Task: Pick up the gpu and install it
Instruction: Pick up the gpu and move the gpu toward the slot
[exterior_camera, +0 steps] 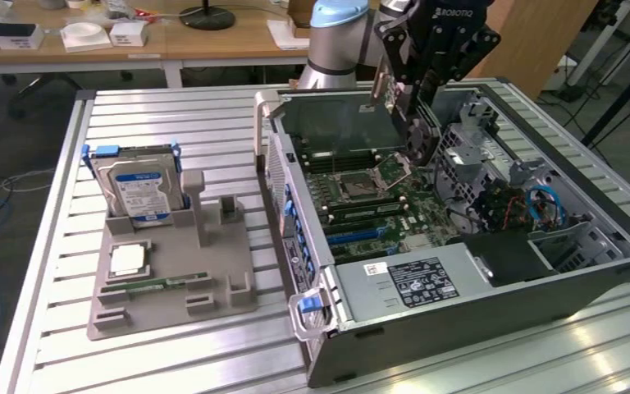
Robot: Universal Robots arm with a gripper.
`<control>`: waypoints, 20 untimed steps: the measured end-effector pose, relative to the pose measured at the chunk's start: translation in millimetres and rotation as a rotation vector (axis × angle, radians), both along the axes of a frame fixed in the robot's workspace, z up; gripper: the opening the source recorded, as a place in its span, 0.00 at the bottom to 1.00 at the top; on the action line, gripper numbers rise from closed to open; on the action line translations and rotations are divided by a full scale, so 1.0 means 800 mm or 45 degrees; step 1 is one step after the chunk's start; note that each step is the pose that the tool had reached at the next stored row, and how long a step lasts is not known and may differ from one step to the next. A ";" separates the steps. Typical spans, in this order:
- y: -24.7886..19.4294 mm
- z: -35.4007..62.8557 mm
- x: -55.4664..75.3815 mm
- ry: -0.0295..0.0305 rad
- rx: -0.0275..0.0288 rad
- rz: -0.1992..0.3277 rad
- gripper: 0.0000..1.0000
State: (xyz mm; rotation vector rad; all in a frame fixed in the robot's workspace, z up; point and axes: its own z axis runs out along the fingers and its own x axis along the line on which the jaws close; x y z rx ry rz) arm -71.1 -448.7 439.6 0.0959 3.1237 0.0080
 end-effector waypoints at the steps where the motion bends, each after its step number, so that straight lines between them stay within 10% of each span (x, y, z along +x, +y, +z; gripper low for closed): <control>1: 0.0000 0.000 0.001 0.0000 0.0001 0.000 0.26; 20: 0.0000 0.000 0.017 0.0000 0.0000 0.001 0.26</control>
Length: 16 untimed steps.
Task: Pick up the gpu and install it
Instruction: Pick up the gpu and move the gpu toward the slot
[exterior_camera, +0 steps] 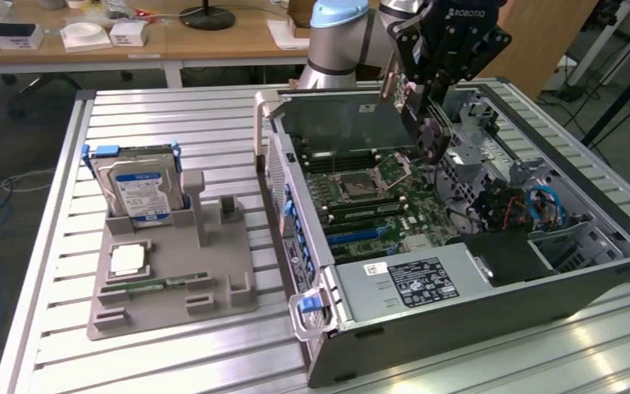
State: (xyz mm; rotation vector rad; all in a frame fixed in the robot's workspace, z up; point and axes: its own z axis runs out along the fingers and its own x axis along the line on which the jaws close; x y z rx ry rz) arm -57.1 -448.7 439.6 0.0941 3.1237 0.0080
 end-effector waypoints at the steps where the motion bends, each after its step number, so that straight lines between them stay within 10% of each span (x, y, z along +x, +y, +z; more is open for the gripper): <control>1: 0.0000 0.000 0.001 -0.0001 0.0000 0.000 0.26; 16: 0.0000 0.000 0.013 0.0000 -0.0001 0.000 0.26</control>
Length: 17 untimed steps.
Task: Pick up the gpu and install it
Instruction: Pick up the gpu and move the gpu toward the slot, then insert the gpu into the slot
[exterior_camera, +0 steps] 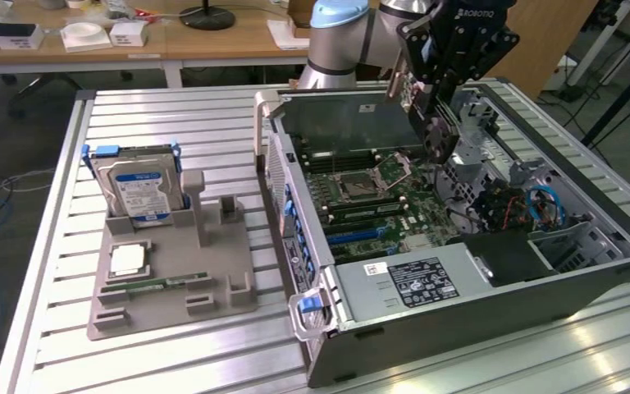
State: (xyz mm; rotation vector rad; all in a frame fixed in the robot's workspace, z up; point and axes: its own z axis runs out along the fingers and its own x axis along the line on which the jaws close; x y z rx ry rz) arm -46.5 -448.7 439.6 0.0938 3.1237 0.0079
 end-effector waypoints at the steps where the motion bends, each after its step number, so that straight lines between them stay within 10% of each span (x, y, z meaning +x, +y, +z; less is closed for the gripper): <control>1: 0.0000 0.000 0.001 0.0000 0.0001 0.000 0.26; 17: 0.0000 0.000 0.012 0.0000 0.0000 0.000 0.26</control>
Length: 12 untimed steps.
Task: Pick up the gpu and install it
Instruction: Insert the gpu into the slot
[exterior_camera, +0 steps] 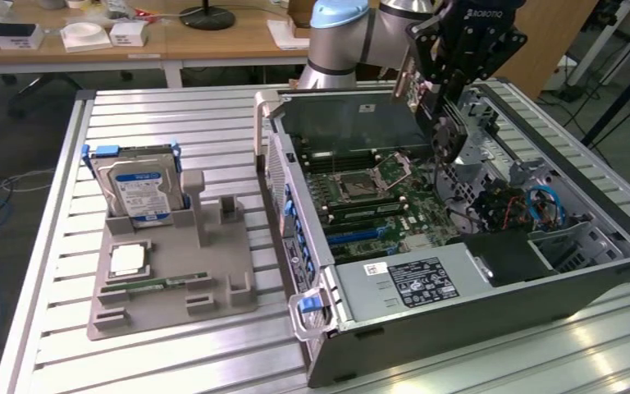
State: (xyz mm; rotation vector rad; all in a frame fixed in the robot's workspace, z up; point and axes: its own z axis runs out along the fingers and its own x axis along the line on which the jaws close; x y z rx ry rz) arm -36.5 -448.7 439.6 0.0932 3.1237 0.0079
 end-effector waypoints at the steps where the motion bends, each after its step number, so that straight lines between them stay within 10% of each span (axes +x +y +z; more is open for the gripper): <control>1: 0.0000 0.000 0.000 0.0000 0.0000 0.000 0.26; 12: 0.0001 0.000 0.001 0.0000 0.0001 0.042 0.26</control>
